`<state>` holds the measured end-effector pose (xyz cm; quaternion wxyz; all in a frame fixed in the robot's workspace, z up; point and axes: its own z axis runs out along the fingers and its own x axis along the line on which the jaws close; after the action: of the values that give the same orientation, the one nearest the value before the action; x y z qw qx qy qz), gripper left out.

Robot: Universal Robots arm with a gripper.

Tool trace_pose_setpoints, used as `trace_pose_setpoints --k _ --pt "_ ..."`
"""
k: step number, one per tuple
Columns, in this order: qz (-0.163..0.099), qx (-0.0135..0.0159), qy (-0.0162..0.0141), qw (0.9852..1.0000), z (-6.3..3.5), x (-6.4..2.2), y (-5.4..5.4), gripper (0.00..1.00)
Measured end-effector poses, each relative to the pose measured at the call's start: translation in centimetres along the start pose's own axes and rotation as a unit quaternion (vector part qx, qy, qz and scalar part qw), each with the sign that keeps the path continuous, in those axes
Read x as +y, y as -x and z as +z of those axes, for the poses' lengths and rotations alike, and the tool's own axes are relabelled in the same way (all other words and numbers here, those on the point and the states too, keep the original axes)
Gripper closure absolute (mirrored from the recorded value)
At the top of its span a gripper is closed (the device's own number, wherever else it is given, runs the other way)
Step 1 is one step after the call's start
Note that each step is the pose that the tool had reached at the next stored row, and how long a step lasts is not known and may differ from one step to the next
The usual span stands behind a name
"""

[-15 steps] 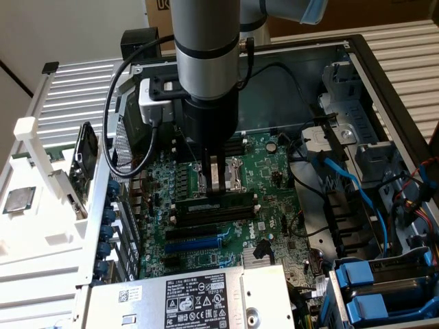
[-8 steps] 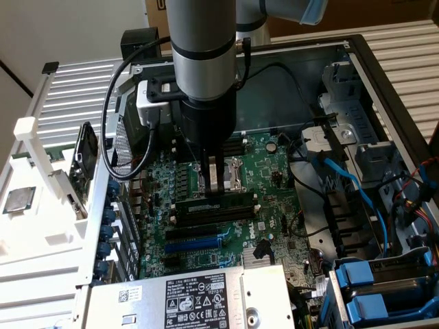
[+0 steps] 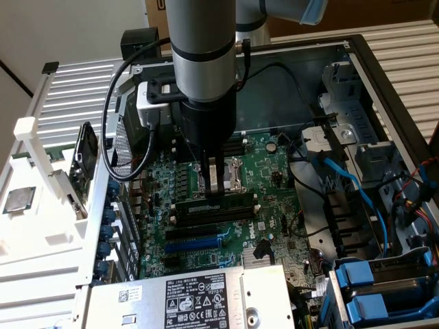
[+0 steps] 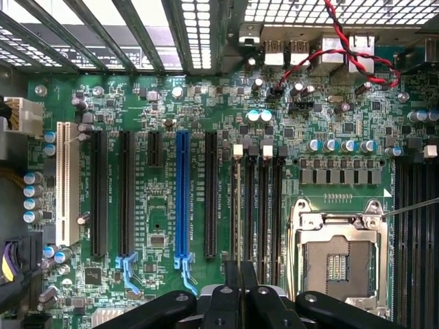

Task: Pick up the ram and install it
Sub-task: 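Insert the ram into the slot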

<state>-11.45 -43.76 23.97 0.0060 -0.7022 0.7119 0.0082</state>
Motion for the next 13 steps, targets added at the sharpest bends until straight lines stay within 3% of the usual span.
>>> trace_pose_setpoints --k 13 --pt "0.002 0.0 -0.0001 1.0 0.08 0.07 0.0 0.88"
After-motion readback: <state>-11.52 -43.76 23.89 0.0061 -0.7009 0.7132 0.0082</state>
